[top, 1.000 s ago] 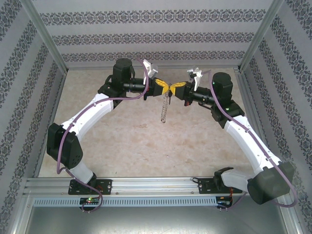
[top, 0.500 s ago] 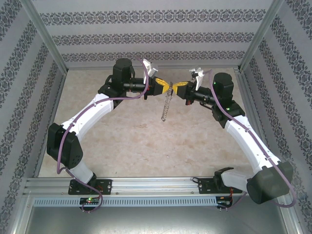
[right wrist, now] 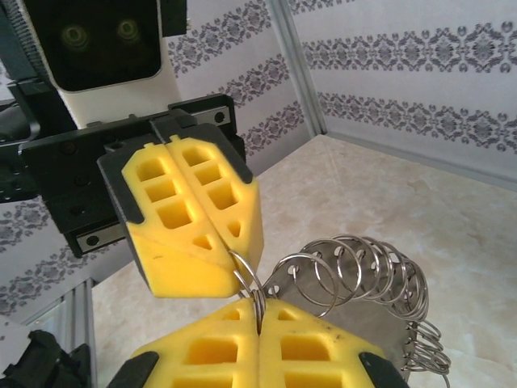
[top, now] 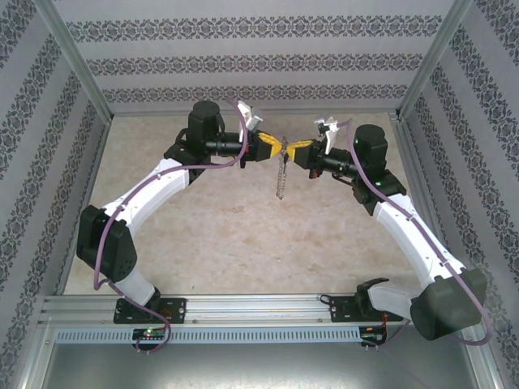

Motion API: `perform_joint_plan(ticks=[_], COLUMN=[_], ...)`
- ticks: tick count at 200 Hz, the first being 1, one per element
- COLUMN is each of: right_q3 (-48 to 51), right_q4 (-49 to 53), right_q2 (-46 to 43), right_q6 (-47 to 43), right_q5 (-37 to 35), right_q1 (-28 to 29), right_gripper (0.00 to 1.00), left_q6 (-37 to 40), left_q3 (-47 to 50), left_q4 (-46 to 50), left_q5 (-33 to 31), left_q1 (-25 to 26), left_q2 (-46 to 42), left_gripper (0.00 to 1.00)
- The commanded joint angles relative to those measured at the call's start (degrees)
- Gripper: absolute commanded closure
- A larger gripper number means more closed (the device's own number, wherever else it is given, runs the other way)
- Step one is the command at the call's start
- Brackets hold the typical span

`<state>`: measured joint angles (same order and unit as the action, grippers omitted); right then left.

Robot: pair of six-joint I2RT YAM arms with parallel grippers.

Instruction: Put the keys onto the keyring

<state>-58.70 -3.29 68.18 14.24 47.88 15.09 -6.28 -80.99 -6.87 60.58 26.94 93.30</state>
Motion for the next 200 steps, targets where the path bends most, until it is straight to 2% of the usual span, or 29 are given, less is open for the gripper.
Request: perform_joint_plan(ticks=[1, 41, 86, 100, 112, 155, 200], right_q3=[0.78, 1.01, 1.65, 2.21, 3.05, 3.79, 2.56], right_q4=[-0.48, 0.1, 1.26, 1.41, 0.68, -3.33, -13.37], right_q2=[-0.07, -0.07, -0.8, -1.91, -3.38, -7.64, -5.75], right_q6=[1.09, 1.98, 2.1, 2.51, 3.43, 7.31, 13.2], right_q5=[3.93, 8.04, 8.16, 7.71, 6.92, 6.07, 9.1], right_q1=[-0.69, -0.61, -0.87, -1.9, -3.55, -8.42, -8.22], right_gripper=[1.0, 1.0, 1.0, 0.77, 0.69, 0.68, 0.65], left_q6=[-2.26, -4.49, -4.77, -4.88, -4.88, -5.23, -6.4], left_q3=[0.26, 1.19, 1.19, 1.27, 1.19, 1.1, 0.53], left_q4=[-8.02, -12.02, -12.82, -13.05, -13.16, -13.52, -14.43], left_q5=[1.13, -0.15, -0.55, -0.55, -0.33, 0.15, 1.29], left_q1=[0.52, 0.63, 1.04, 1.14, 1.14, 1.29, 1.36], left_q2=[-3.8, -3.66, -3.47, -3.42, -3.27, -3.01, -2.5], left_gripper=[1.0, 1.0, 1.0, 1.0, 1.0, 1.0, 1.0])
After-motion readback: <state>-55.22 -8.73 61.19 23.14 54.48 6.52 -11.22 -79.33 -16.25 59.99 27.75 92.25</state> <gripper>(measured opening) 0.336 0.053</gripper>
